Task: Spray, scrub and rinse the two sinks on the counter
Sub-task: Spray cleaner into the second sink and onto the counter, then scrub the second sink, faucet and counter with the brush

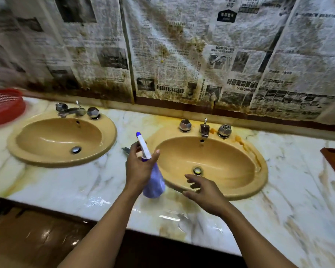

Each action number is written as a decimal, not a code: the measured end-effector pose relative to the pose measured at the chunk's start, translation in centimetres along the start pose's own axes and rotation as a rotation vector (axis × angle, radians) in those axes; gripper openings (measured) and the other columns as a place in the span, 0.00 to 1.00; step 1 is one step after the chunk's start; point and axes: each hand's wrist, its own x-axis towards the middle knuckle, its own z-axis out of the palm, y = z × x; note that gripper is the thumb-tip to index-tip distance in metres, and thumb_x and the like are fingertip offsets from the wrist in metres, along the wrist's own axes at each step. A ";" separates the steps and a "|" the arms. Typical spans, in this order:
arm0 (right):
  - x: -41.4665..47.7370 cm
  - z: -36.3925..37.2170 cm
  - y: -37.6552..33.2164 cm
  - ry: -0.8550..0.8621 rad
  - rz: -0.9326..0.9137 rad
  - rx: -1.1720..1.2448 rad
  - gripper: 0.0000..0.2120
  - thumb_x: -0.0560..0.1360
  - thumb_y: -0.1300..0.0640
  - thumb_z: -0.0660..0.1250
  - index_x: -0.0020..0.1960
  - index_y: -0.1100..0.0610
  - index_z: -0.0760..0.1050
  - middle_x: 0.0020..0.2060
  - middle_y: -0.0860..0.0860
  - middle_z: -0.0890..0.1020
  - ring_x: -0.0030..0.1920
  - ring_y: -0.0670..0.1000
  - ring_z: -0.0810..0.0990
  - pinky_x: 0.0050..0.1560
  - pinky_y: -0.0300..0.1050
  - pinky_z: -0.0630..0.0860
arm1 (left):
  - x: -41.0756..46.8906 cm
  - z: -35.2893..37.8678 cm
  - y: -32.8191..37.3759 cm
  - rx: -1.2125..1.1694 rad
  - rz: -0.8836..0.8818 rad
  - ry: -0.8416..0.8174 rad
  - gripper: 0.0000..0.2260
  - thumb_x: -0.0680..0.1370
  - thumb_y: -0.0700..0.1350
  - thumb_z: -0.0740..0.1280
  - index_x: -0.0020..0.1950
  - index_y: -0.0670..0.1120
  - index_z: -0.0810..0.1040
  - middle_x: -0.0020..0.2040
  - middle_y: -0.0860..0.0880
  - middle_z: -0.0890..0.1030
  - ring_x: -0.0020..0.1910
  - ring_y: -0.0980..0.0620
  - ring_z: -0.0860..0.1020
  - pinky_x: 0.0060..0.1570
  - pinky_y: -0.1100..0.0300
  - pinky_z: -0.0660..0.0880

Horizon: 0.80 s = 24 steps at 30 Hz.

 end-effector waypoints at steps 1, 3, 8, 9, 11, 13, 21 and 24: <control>1.0 0.5 -0.5 -0.018 -0.016 -0.024 0.28 0.76 0.52 0.76 0.74 0.49 0.74 0.62 0.47 0.80 0.58 0.46 0.80 0.62 0.45 0.77 | 0.3 -1.9 -0.5 0.001 0.000 0.059 0.25 0.71 0.53 0.81 0.65 0.52 0.77 0.56 0.57 0.83 0.56 0.51 0.82 0.58 0.51 0.80; 2.9 1.7 -1.7 -0.047 -0.048 -0.072 0.25 0.77 0.52 0.74 0.73 0.50 0.75 0.60 0.47 0.82 0.55 0.46 0.81 0.58 0.42 0.77 | 0.5 -5.0 -1.4 0.011 -0.010 0.167 0.25 0.71 0.50 0.82 0.64 0.53 0.77 0.54 0.61 0.82 0.52 0.54 0.82 0.53 0.59 0.78; 8.4 6.3 -5.1 -0.113 -0.151 -0.215 0.18 0.78 0.52 0.71 0.66 0.57 0.80 0.56 0.53 0.85 0.55 0.54 0.82 0.55 0.45 0.76 | 0.5 -8.8 -4.3 0.089 -0.047 0.356 0.26 0.73 0.47 0.80 0.67 0.48 0.75 0.50 0.56 0.84 0.49 0.52 0.83 0.52 0.56 0.78; 9.5 7.2 -5.6 -0.124 -0.154 -0.241 0.18 0.78 0.51 0.71 0.66 0.58 0.79 0.56 0.54 0.84 0.57 0.55 0.81 0.55 0.45 0.76 | 0.6 -9.2 -4.6 0.100 -0.054 0.378 0.24 0.74 0.46 0.79 0.66 0.47 0.74 0.46 0.59 0.84 0.47 0.58 0.83 0.52 0.59 0.77; 11.6 8.8 -6.5 -0.142 -0.160 -0.287 0.21 0.79 0.50 0.69 0.70 0.56 0.77 0.60 0.54 0.83 0.64 0.56 0.78 0.58 0.46 0.75 | 0.8 -9.6 -5.1 0.124 -0.049 0.388 0.21 0.77 0.43 0.76 0.67 0.48 0.73 0.47 0.60 0.82 0.44 0.71 0.79 0.49 0.73 0.72; 13.4 10.1 -7.6 -0.146 -0.167 -0.330 0.23 0.80 0.50 0.68 0.73 0.55 0.74 0.65 0.56 0.81 0.67 0.57 0.77 0.63 0.50 0.76 | 0.9 -9.6 -5.6 0.147 -0.039 0.365 0.22 0.78 0.43 0.75 0.69 0.48 0.72 0.54 0.57 0.81 0.46 0.74 0.77 0.45 0.79 0.68; 16.4 13.7 -9.0 -0.231 -0.232 -0.618 0.13 0.80 0.61 0.63 0.64 0.61 0.76 0.61 0.59 0.77 0.61 0.61 0.79 0.50 0.48 0.74 | 1.2 -8.9 -7.9 0.081 -0.138 0.393 0.27 0.74 0.46 0.78 0.69 0.51 0.69 0.51 0.60 0.82 0.49 0.69 0.80 0.51 0.68 0.73; 15.5 12.9 -8.7 -0.205 -0.147 -0.539 0.10 0.78 0.63 0.62 0.57 0.62 0.76 0.56 0.60 0.79 0.53 0.61 0.80 0.42 0.46 0.69 | 1.0 -8.8 -8.2 0.090 -0.184 0.404 0.31 0.72 0.47 0.79 0.69 0.48 0.68 0.55 0.55 0.79 0.51 0.65 0.79 0.55 0.62 0.75</control>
